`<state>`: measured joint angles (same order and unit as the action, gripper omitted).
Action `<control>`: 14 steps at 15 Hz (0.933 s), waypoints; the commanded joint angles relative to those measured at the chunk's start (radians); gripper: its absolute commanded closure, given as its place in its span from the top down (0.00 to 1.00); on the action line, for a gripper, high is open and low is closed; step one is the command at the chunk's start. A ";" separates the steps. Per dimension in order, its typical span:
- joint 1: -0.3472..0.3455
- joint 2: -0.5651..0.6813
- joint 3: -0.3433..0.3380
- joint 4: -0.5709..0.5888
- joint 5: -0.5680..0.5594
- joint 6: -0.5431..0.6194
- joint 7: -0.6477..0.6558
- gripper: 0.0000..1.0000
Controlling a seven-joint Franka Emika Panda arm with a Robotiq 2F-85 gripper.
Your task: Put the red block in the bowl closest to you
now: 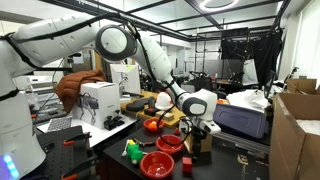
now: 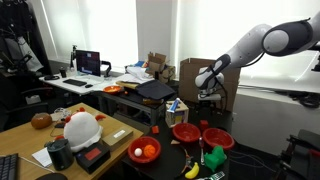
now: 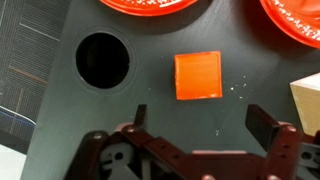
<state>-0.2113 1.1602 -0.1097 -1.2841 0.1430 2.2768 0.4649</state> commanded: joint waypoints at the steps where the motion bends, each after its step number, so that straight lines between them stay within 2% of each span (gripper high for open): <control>1: 0.032 -0.023 -0.024 -0.052 0.046 0.035 0.043 1.00; 14: 0.033 -0.011 -0.011 -0.108 0.073 0.047 -0.008 1.00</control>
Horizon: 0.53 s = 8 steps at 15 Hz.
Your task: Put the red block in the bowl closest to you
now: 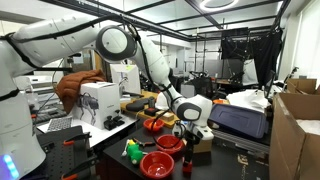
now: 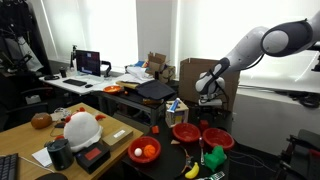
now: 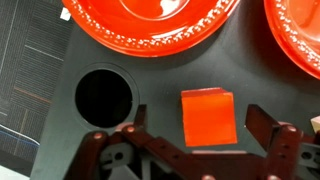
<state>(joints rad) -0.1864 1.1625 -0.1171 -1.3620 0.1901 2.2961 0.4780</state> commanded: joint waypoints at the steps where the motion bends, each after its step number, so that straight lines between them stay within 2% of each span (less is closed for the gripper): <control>1: 0.007 -0.011 -0.001 -0.029 0.027 0.026 -0.024 1.00; 8: 0.000 0.008 0.014 -0.030 0.027 0.044 -0.073 1.00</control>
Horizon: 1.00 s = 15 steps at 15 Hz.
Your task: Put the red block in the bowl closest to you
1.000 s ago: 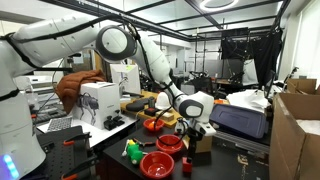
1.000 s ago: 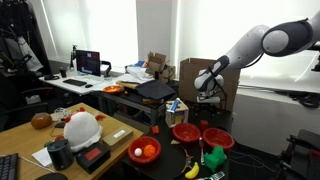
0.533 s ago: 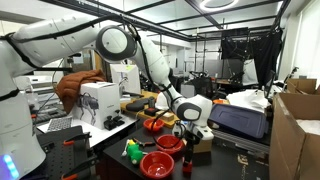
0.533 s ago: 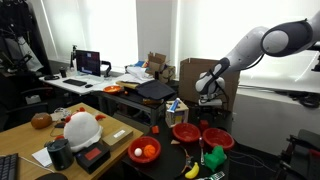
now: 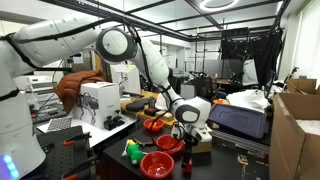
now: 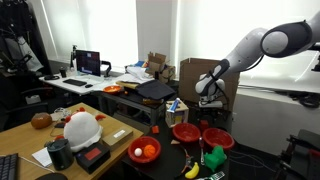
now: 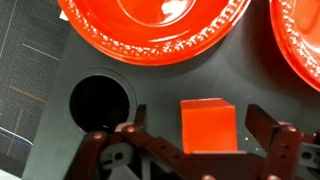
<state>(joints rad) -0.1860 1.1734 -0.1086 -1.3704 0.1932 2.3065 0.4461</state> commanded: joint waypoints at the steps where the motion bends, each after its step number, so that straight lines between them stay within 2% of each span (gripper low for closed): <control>1: 0.000 0.000 0.005 -0.021 0.023 0.037 -0.050 1.00; 12: 0.013 0.023 -0.002 -0.004 0.013 0.113 -0.059 1.00; 13: 0.014 0.023 -0.004 -0.004 0.012 0.117 -0.060 0.75; 15: 0.014 0.022 -0.005 -0.005 0.011 0.122 -0.063 0.66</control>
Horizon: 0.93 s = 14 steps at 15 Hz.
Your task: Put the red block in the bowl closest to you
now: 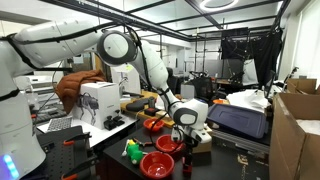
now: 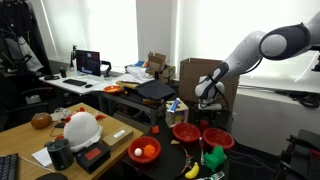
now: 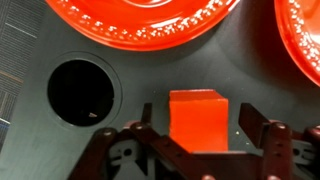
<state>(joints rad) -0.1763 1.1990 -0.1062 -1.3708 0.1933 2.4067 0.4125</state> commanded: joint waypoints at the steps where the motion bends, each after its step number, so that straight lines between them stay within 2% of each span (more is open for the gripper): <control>1: 0.004 -0.004 -0.008 -0.005 0.010 0.023 -0.030 0.59; 5: 0.006 -0.008 -0.013 -0.007 0.008 0.028 -0.027 0.27; 14: 0.055 -0.165 -0.047 -0.092 -0.015 0.025 -0.010 0.26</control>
<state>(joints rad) -0.1527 1.1412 -0.1299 -1.3755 0.1899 2.4463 0.4099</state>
